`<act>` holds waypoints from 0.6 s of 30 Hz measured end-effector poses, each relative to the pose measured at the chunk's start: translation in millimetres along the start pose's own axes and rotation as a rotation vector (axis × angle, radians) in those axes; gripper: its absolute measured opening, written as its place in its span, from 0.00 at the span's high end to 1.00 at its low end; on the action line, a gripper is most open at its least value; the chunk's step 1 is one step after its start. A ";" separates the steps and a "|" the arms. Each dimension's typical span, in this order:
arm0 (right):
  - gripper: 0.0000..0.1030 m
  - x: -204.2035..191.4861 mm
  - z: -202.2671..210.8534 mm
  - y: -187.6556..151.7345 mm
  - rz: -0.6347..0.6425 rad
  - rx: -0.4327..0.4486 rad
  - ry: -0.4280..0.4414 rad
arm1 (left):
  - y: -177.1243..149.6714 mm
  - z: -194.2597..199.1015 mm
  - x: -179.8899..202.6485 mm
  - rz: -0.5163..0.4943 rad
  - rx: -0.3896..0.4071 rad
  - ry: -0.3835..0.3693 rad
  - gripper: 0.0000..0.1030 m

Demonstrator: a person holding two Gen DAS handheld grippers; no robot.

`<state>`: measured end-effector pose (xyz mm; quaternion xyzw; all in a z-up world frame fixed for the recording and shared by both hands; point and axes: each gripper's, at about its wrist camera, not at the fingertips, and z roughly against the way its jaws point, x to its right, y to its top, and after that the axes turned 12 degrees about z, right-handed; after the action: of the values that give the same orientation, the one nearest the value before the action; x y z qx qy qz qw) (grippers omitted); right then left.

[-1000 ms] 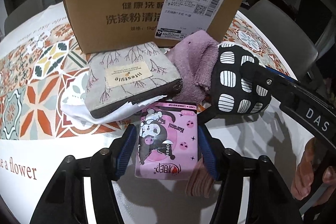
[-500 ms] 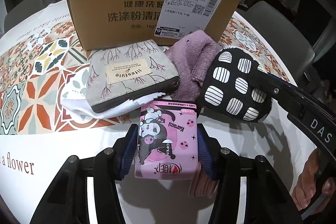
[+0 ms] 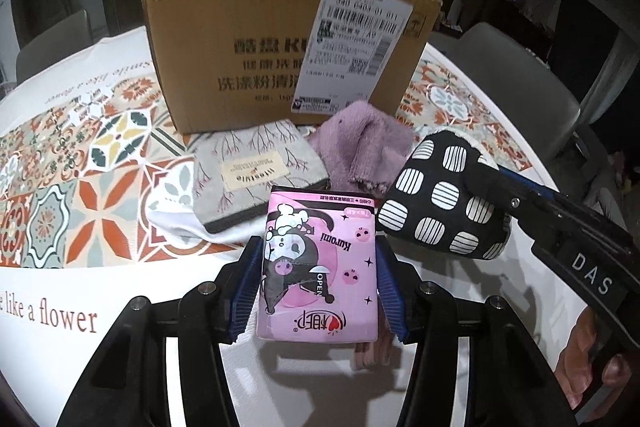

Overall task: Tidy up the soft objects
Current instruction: 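Lift the tissue pack with the left gripper while the right gripper carries the dotted pouch over the box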

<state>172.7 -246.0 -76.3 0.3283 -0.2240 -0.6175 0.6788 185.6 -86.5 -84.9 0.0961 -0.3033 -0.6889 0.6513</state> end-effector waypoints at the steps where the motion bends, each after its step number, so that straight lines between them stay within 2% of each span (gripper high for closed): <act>1: 0.86 -2.3 3.4 1.1 0.004 0.007 -0.003 | 1.9 1.1 2.6 0.000 0.007 -0.001 0.49; 18: 0.86 -29.1 41.3 22.0 0.062 0.107 -0.054 | 18.8 53.1 -2.5 -0.013 0.133 -0.035 0.49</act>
<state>154.6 -223.8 -29.1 0.3404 -0.2850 -0.5917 0.6728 173.7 -67.9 -33.0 0.1293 -0.3591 -0.6730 0.6336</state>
